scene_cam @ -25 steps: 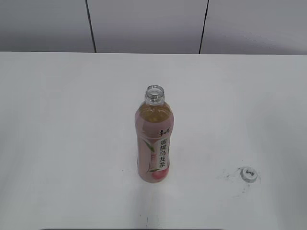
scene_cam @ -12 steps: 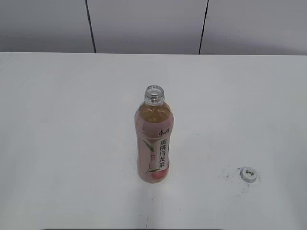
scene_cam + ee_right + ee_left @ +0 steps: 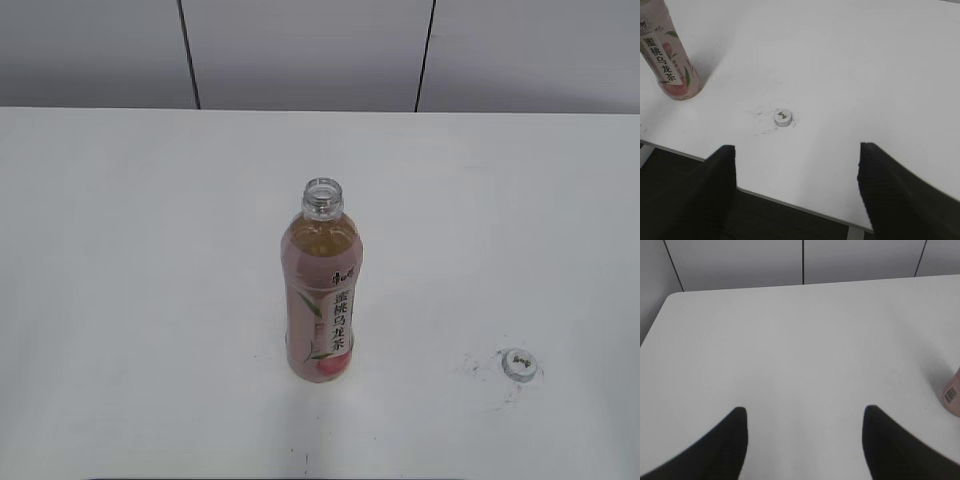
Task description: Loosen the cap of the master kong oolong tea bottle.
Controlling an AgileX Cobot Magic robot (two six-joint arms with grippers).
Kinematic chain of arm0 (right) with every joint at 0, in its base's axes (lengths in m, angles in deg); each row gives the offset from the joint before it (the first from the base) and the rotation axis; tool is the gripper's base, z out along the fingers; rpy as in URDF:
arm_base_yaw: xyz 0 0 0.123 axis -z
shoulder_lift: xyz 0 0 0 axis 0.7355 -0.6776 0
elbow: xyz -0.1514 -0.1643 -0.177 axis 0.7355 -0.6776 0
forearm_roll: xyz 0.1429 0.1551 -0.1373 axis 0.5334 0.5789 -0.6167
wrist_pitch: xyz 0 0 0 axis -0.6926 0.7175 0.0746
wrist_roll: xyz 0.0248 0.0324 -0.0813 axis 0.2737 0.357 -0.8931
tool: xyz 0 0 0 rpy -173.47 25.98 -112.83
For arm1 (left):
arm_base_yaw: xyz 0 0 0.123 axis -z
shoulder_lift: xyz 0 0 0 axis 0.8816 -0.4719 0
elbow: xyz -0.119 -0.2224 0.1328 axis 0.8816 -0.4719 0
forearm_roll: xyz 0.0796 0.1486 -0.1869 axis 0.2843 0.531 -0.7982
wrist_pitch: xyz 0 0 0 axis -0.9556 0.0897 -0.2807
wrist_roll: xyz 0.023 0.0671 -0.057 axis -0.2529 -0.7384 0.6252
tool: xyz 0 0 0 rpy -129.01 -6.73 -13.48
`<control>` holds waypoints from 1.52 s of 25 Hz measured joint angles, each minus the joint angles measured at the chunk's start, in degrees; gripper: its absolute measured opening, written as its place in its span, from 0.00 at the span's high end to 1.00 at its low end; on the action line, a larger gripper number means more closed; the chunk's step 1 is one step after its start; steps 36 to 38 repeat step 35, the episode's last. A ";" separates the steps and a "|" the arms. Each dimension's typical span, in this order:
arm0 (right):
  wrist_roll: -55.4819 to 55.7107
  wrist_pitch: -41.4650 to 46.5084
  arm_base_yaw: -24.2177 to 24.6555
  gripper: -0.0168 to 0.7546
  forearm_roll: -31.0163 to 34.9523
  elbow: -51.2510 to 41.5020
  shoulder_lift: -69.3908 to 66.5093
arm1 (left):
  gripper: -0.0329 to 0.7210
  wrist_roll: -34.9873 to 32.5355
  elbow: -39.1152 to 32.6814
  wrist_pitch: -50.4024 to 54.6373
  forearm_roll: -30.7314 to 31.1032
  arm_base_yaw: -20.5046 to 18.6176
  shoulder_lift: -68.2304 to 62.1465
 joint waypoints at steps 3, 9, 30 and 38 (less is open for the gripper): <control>0.00 0.00 0.00 0.23 0.04 0.00 0.00 | 0.38 0.00 0.00 0.00 0.00 0.00 0.00; 0.07 -0.07 0.00 0.23 0.04 0.00 0.00 | 0.38 0.00 0.00 0.00 0.00 0.00 0.00; 0.07 -0.24 14.31 0.23 0.07 -0.05 0.00 | 0.38 0.00 0.00 -0.05 0.00 -0.25 0.00; 0.07 -0.36 14.31 0.23 0.07 -0.05 0.00 | 0.38 0.00 0.00 -0.05 0.00 -0.25 0.00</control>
